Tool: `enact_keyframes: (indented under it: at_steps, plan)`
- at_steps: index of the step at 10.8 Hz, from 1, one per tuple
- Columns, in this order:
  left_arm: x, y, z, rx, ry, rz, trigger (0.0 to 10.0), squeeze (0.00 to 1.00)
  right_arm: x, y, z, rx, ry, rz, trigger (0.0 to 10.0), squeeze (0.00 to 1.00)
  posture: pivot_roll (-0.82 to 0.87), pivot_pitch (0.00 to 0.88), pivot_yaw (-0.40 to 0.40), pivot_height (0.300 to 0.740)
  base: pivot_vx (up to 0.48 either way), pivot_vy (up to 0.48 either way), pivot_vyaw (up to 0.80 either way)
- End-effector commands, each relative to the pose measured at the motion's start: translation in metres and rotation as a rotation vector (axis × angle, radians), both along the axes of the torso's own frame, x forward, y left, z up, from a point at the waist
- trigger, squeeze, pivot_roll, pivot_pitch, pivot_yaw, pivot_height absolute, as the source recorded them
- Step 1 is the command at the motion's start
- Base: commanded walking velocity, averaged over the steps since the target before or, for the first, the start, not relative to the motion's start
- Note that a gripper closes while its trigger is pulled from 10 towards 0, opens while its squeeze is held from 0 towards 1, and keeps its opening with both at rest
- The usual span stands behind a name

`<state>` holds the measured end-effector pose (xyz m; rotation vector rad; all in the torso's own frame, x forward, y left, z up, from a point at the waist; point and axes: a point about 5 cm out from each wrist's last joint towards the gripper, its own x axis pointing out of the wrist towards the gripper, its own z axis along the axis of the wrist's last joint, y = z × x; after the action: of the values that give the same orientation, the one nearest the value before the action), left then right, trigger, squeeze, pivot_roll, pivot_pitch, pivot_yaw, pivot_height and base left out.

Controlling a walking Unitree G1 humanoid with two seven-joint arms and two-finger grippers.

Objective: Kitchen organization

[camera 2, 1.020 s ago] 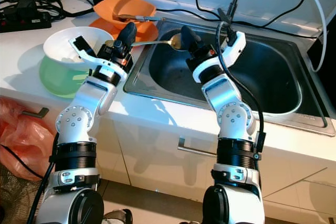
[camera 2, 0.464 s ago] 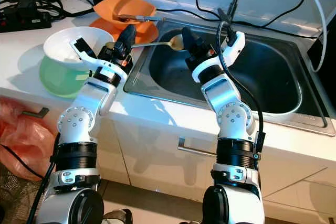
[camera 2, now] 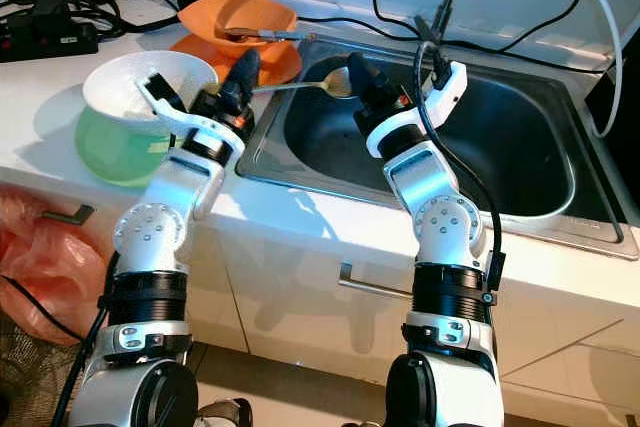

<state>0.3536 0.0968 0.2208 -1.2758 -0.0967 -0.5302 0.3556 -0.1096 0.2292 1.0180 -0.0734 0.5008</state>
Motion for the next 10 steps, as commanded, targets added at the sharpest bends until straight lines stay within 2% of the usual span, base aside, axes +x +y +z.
enact_keyframes:
  at_steps: [1, 4, 7, 8, 9, 10]
  plan:
    - [-0.005, -0.022, -0.004, -0.019, 0.015, -0.046, 10.0, 1.0, 0.003, -0.009, -0.008, -0.021, 0.055, -0.049, 0.0, 0.0, 0.04, 0.067, -0.068, 0.74, 0.0, 0.0, 0.0]
    - [-0.005, -0.024, -0.005, 0.024, 0.019, -0.036, 10.0, 1.0, 0.008, -0.015, -0.009, -0.009, 0.091, -0.105, 0.0, 0.0, 0.04, 0.07, -0.066, 0.74, 0.0, 0.0, 0.0]
    - [-0.008, -0.029, -0.007, 0.081, 0.018, -0.062, 10.0, 1.0, 0.016, -0.034, -0.008, -0.01, 0.123, -0.276, 0.0, 0.0, 0.04, 0.074, -0.062, 0.74, 0.0, 0.0, 0.0]
    - [-0.011, -0.034, -0.009, 0.124, 0.013, -0.089, 10.0, 1.0, 0.02, -0.049, -0.005, -0.013, 0.123, -0.364, 0.0, 0.0, 0.04, 0.075, -0.061, 0.74, 0.0, 0.0, 0.0]
    - [-0.014, -0.039, -0.012, 0.206, 0.003, -0.119, 10.0, 1.0, 0.023, -0.06, -0.004, -0.036, 0.123, -0.436, 0.0, 0.0, 0.05, 0.077, -0.061, 0.74, 0.0, 0.0, 0.0]
    - [-0.017, -0.043, -0.014, 0.327, -0.031, -0.133, 10.0, 1.0, 0.026, -0.071, -0.002, -0.116, 0.112, -0.509, 0.0, 0.0, 0.05, 0.082, -0.06, 0.74, 0.0, 0.0, 0.0]
